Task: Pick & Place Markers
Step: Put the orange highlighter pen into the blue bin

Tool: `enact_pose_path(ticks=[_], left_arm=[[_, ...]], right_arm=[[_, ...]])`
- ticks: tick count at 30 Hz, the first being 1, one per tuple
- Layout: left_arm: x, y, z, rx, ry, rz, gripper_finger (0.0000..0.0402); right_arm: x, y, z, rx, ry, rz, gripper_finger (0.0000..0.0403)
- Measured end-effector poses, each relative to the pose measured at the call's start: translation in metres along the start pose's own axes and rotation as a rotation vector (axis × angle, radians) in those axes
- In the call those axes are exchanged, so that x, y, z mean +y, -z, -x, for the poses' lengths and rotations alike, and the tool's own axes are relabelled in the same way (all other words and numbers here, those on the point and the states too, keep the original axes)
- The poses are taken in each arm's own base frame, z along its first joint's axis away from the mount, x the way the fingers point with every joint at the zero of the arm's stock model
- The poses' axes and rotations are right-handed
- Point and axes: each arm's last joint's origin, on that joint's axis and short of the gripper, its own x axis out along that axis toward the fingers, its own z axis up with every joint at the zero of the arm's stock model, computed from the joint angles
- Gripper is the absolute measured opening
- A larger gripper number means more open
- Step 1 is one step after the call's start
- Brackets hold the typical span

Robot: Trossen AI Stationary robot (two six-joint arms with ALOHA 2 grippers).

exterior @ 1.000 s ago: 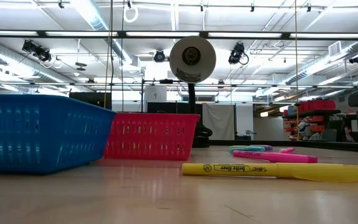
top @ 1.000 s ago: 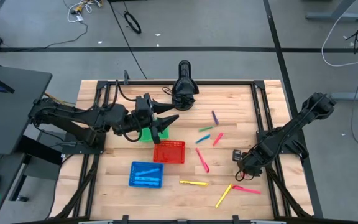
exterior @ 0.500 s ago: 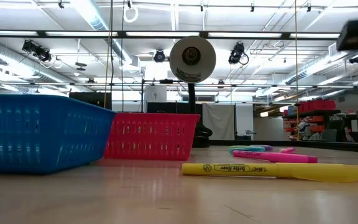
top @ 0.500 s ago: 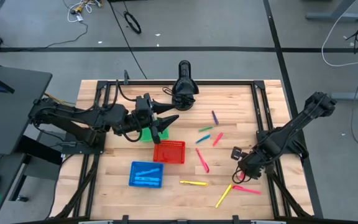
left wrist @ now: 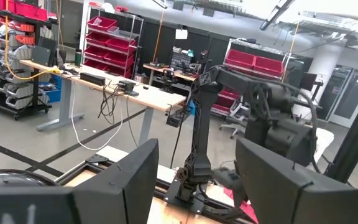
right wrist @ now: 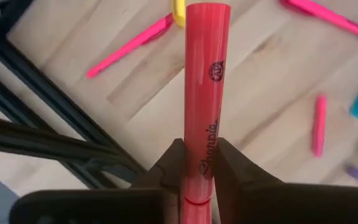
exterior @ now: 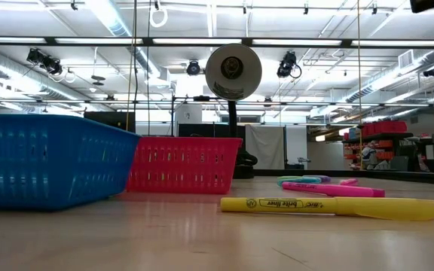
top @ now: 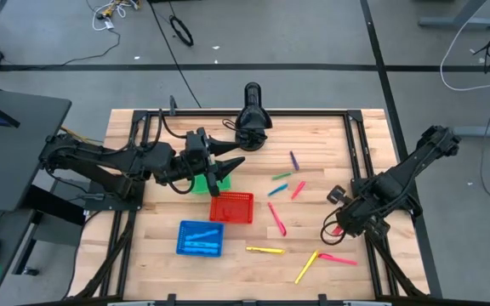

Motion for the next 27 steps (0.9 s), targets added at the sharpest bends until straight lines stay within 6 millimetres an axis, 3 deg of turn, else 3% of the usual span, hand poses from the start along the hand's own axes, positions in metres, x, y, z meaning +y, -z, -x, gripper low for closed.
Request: enact_pose_path(ticks=[13,27], left_arm=[[0.0,0.0,0.0,0.0,0.0,0.001,0.022],[0.0,0.0,0.0,0.003,0.013,0.001,0.022]], right_arm=[[-0.002,-0.007,0.065,-0.229,0.178,-0.35,0.0045],[-0.02,-0.03,0.1,-0.72,0.528,-0.58,0.0045]])
